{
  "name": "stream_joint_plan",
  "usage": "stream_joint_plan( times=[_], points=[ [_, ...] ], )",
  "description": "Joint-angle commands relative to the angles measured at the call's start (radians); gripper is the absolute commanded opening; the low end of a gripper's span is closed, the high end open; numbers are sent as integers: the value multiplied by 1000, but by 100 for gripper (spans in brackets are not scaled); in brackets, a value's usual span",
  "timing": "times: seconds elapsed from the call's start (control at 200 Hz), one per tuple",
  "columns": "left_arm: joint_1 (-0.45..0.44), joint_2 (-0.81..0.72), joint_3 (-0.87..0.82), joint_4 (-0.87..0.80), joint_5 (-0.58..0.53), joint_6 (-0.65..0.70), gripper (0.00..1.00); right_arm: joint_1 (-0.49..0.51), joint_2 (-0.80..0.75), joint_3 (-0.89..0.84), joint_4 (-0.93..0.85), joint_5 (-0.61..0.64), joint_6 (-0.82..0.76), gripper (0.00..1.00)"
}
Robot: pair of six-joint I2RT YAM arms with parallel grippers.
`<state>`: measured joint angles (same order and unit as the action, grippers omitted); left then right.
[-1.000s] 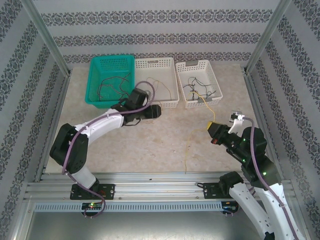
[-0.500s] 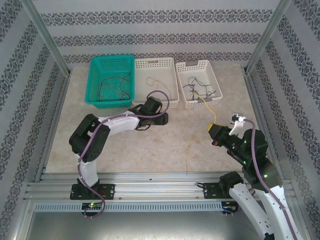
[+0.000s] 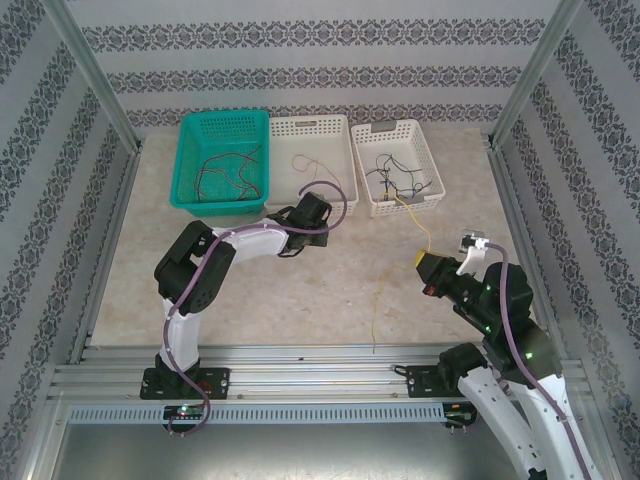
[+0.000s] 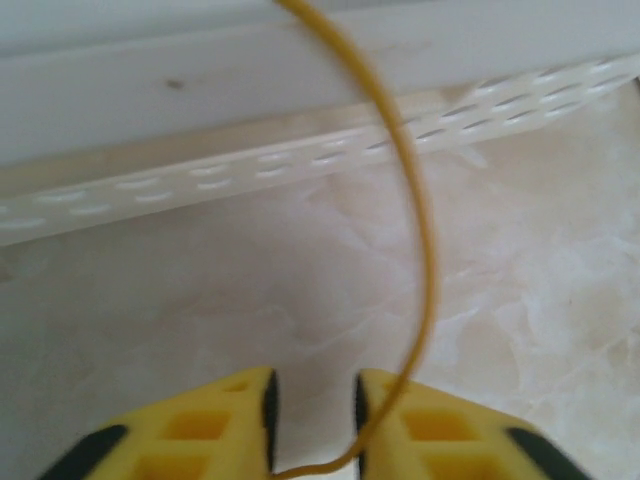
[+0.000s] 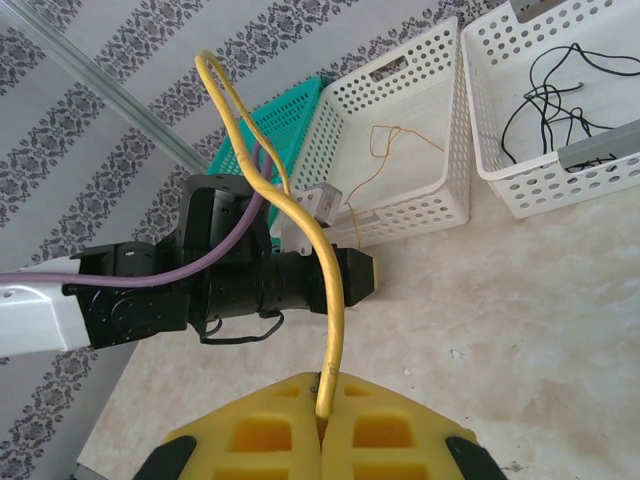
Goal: Untangle the cables
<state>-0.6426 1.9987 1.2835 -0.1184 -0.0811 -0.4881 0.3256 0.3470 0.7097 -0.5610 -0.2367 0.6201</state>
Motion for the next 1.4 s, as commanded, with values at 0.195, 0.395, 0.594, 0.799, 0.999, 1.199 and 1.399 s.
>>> stream_joint_plan(
  times=[0.195, 0.395, 0.594, 0.799, 0.999, 1.199, 1.399],
  points=[
    [-15, -68, 34, -20, 18, 25, 3, 10, -19, -16, 11, 0, -17, 0],
    [-15, -142, 70, -87, 35, 47, 0, 11, -25, -19, 13, -4, -11, 0],
    [1, -142, 228, -223, 43, 110, 0, 10, -32, -29, 16, -8, -2, 0],
    [90, -3, 460, -361, 112, 122, 0, 11, -47, -26, 6, -15, 4, 0],
    [143, 192, 756, -502, 125, 133, 0, 11, -63, -24, -10, -21, 7, 0],
    [176, 405, 1044, -639, 139, 128, 0, 12, -91, -13, -50, -30, 8, 0],
    [203, 463, 1077, -633, 181, 76, 5, 12, -114, -7, -94, -26, 0, 0]
  ],
)
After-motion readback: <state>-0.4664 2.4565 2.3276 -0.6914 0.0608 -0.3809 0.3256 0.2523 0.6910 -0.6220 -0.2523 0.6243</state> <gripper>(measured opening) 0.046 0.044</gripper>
